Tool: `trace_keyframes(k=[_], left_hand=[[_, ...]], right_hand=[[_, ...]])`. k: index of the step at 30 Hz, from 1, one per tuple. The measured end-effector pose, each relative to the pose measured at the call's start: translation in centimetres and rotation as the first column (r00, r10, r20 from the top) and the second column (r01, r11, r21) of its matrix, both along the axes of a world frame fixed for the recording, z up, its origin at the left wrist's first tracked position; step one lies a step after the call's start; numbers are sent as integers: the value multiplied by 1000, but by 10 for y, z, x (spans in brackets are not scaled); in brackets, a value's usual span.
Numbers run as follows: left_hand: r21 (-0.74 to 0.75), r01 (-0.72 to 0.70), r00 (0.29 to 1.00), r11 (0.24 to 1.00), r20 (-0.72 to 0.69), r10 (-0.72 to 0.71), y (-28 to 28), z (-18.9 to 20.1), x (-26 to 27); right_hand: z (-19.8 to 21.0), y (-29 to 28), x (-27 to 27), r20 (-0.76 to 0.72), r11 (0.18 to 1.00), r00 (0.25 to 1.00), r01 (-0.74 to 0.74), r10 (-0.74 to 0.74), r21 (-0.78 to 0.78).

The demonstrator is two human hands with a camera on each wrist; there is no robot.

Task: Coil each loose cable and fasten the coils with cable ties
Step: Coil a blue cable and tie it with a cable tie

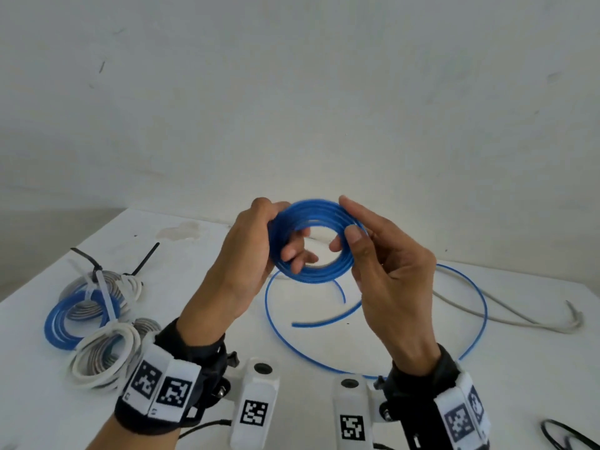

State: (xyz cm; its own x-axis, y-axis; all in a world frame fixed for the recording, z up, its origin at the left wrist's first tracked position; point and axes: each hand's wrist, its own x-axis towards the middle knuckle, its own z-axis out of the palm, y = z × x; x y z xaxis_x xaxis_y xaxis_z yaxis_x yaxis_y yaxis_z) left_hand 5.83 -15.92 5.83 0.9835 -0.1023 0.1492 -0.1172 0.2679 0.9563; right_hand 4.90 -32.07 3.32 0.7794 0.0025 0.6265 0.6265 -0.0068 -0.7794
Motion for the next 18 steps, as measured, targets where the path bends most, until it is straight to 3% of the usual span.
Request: trace_keyframes(k=[5,8,11,14,18], left_hand=[[368,149,989,918,-54,-139,11,-4,-2],[452,146,989,880,-51,-138,16,-6,-1],[410,123,992,904,-51,-112,12,-7,0],[334,69,998,940,-18,-67,6,-4,-1],[34,16,999,999,-48,-14,7,1,0]], right_hand=[[-3,-10,1,-29,954,999,-28,20,-297],[-4,-13,4,-26,921,1000,-25,16,-390],[-2,-12,3,-30,922,999,-37,28,-385],[0,-13,3,-46,958,999,-34,22,-286],[3,-13,5,-46,989,998,27,-34,-147]])
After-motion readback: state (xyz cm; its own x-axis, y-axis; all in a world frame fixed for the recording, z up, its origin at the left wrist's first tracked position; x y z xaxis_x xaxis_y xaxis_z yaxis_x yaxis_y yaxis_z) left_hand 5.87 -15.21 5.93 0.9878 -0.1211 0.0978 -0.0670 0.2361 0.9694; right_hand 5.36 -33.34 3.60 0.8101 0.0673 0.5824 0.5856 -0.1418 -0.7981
